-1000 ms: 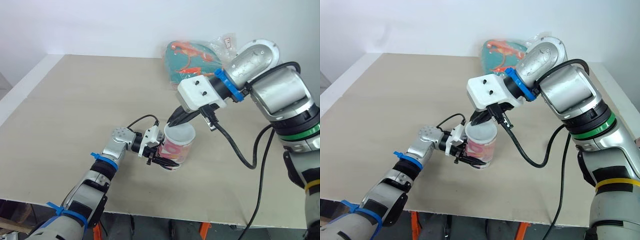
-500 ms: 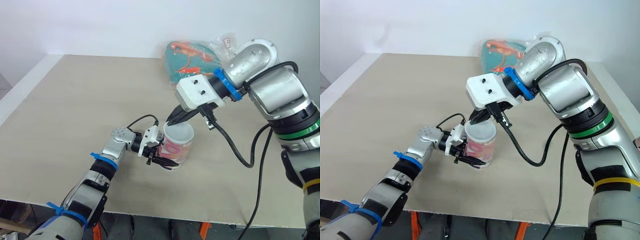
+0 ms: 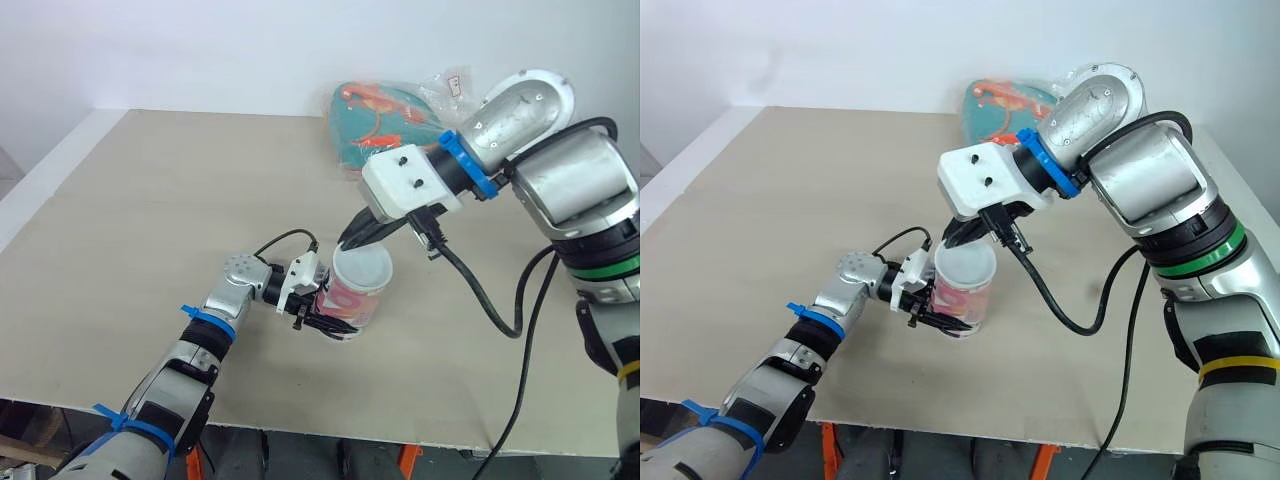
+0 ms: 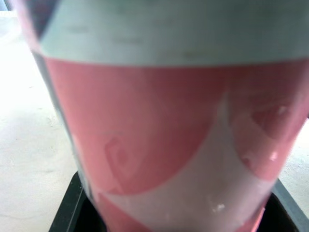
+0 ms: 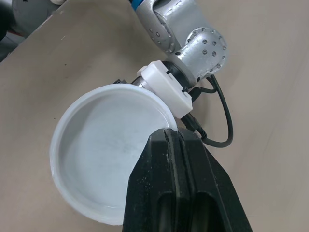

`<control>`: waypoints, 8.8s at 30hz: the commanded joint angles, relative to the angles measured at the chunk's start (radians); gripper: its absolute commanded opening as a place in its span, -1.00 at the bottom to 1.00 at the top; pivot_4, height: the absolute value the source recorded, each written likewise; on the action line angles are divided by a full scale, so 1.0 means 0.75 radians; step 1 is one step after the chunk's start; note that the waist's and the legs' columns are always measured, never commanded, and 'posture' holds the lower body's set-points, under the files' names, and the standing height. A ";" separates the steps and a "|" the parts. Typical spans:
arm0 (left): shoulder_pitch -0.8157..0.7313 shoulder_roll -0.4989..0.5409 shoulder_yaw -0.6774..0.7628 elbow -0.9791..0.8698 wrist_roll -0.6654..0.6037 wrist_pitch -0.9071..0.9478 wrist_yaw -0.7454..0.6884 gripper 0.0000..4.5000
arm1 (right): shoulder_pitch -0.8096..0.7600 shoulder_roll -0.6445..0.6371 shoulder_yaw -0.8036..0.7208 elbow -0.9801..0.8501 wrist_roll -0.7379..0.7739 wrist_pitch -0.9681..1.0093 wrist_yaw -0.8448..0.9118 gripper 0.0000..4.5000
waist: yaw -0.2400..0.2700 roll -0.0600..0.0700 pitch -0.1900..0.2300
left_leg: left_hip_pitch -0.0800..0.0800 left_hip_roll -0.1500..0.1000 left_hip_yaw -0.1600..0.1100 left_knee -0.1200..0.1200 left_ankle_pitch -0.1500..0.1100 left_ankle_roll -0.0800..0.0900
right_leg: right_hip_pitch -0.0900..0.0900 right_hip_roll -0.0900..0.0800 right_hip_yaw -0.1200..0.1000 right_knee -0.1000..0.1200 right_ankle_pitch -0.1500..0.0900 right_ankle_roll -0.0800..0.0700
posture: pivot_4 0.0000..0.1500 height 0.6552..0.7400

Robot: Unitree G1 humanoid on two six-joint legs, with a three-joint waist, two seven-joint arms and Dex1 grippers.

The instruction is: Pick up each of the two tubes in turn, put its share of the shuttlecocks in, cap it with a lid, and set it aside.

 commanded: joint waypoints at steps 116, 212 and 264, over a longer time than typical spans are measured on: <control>0.101 0.018 0.066 -0.110 -0.060 0.122 0.075 1.00 | 0.642 -0.231 -0.798 -0.434 0.526 0.634 -0.276 0.99 | 0.001 -0.006 -0.005 | 0.000 0.000 -0.001 -0.009 -0.005 0.001 | -0.004 0.001 0.001 -0.001 -0.001 -0.012 | 1.00 1.00; 0.063 0.294 0.246 -0.869 -0.546 0.807 0.280 1.00 | 1.414 0.138 -1.316 -0.257 0.258 0.436 -1.260 0.11 | 0.034 -0.017 0.001 | -0.002 -0.001 -0.001 -0.001 -0.004 0.000 | 0.001 0.000 0.001 -0.002 -0.001 -0.006 | 1.00 1.00; 0.010 0.192 0.190 -0.759 -0.494 0.764 0.292 1.00 | 1.790 0.165 -1.643 -0.006 0.449 0.483 -1.294 0.98 | -0.001 -0.010 0.000 | 0.005 -0.001 0.003 -0.002 -0.003 0.002 | 0.004 0.001 0.007 -0.002 -0.003 0.001 | 1.00 1.00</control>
